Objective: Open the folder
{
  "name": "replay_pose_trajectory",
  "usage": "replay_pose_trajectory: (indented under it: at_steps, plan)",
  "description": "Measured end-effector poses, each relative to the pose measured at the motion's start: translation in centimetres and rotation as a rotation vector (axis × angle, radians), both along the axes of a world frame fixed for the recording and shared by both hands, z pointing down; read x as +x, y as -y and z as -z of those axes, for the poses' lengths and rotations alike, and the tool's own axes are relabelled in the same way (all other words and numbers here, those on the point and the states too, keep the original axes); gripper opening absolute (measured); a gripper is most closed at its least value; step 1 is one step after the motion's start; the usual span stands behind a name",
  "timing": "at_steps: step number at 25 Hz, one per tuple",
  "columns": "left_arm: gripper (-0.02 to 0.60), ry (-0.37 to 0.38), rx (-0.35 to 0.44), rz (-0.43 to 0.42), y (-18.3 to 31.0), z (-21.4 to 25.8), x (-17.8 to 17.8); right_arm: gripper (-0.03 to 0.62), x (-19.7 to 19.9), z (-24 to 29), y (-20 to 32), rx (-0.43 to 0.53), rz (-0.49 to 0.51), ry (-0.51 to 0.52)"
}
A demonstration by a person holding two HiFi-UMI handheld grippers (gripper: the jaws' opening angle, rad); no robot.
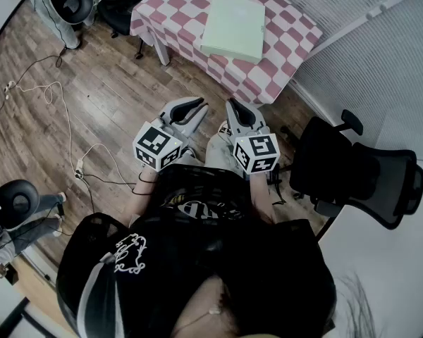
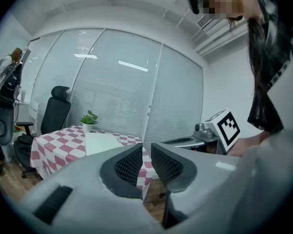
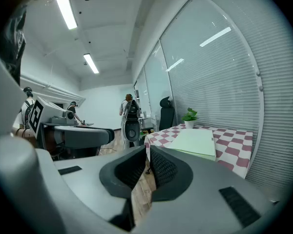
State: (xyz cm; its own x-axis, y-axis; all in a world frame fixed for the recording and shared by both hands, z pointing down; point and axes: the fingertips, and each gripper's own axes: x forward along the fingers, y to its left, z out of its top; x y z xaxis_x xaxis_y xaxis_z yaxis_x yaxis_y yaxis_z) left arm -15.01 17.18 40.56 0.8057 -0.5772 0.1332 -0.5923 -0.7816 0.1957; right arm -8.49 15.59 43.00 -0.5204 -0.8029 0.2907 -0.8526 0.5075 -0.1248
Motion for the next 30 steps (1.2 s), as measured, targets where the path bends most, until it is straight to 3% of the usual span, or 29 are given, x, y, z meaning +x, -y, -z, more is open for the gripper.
replay_pose_trajectory:
  at_steps: [16,30]
  plan:
    - [0.066,0.031,-0.047,-0.003,3.6,-1.4,2.8,0.032,3.2,-0.6,4.0,-0.026,-0.019,0.053]
    - [0.066,0.082,-0.080,-0.021,14.0,-2.3,9.3,0.032,10.6,-1.5,15.0,-0.077,-0.048,0.072]
